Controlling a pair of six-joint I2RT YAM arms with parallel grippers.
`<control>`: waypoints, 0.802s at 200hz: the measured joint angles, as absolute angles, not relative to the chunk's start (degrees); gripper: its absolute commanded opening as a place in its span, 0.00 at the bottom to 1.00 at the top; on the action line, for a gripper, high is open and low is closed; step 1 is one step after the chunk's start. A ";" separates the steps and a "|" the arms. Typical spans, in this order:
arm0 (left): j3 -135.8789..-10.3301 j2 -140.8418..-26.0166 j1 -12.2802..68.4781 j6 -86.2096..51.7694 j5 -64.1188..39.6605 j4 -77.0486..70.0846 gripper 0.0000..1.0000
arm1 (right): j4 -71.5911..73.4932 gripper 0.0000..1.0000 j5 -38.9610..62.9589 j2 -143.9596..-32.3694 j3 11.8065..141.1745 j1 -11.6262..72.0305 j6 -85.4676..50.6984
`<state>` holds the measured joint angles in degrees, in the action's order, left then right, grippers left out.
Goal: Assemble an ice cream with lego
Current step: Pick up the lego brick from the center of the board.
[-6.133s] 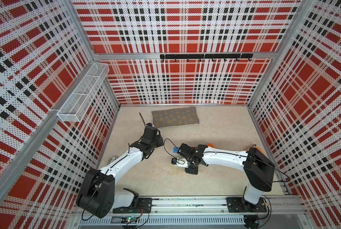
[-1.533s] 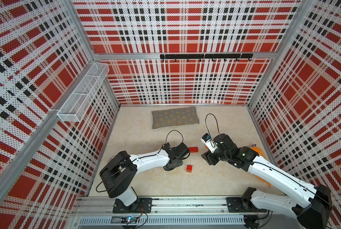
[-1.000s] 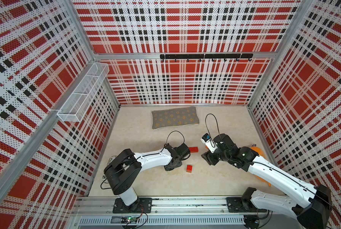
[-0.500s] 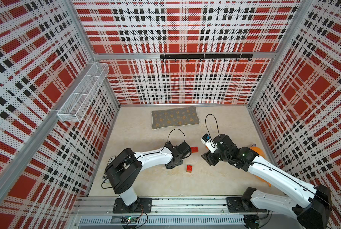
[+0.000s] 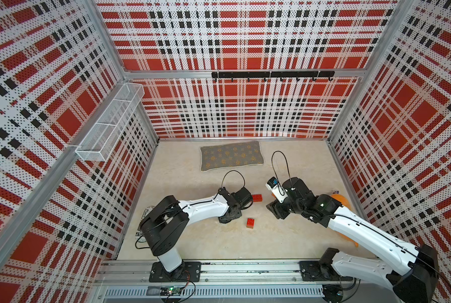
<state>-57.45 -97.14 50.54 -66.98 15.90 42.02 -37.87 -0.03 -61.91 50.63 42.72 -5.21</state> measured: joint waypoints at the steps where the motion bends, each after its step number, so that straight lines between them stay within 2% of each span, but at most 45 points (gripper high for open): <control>1: -57.45 -97.14 50.54 -66.98 15.90 42.02 0.44 | -37.85 0.66 -0.05 -61.91 50.63 42.72 -5.21; 47: -57.45 -97.38 50.54 -66.92 15.90 42.02 0.42 | -37.85 0.65 -0.05 -61.91 50.61 42.72 -5.23; 88: -57.45 -97.38 50.54 -66.65 15.97 41.98 0.30 | -37.85 0.65 -0.08 -61.91 50.61 42.72 -5.23; 160: -57.80 -97.38 50.81 -63.53 16.36 42.06 0.30 | -37.89 0.66 -2.13 -61.23 50.61 42.72 -5.54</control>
